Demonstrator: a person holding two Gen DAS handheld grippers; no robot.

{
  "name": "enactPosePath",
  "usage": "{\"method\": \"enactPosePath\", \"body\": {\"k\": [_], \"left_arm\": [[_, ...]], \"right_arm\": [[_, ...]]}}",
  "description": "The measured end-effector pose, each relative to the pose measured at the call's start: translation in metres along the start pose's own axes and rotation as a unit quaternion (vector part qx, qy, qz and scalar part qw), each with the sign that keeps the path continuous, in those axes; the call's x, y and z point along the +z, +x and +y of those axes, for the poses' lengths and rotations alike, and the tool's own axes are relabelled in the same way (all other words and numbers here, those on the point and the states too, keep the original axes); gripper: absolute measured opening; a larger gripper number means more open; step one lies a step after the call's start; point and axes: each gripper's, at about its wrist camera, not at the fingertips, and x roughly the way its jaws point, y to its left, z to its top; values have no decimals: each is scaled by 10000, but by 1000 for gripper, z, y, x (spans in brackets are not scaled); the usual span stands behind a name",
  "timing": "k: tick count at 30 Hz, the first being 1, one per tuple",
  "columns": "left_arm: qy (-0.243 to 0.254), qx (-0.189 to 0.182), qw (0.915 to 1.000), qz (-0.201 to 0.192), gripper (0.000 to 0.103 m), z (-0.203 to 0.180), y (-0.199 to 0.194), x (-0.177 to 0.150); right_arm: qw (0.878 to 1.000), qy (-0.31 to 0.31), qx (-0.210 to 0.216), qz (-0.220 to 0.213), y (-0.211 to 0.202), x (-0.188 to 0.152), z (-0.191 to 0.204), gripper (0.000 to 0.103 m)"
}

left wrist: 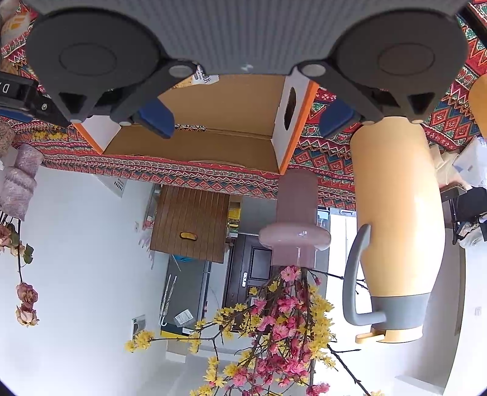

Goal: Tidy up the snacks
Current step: 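Move both tools back from the box to above the snack pile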

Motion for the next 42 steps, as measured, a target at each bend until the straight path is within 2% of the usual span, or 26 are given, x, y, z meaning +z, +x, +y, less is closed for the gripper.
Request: {"method": "enactPosePath", "body": {"k": [10,22,30,42], "left_arm": [[83,37,9999,-60,103,-5,-3,2],[144,7,9997,-208,103,2,-45,11],[244,-2,9996,-144,103,18,-74,-13],[265,60,9996,63,103,47,-86,-61]], "right_arm": [[9999,2,-29,-111,-3,2,-1,103],[9996,-148,43,-227,-30,7,5,103],[9998,-106,-49,-187,-66,-12,-4,103],[9999,-42,-94,121,-97,-51,-25,103]]}}
